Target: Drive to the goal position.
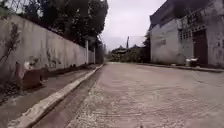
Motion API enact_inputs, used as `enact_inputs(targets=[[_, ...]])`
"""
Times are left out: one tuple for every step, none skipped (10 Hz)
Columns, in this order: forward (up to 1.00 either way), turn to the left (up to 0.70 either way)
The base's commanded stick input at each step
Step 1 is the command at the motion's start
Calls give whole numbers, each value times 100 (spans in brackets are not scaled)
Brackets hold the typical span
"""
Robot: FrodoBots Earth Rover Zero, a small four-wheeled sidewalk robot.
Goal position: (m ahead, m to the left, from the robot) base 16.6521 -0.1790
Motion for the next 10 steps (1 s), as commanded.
enact_inputs(targets=[[100, 0], [100, 0], [100, 0], [100, 0], [100, 0], [100, 0], [100, 0], [100, 0], [100, 0], [100, 0]])
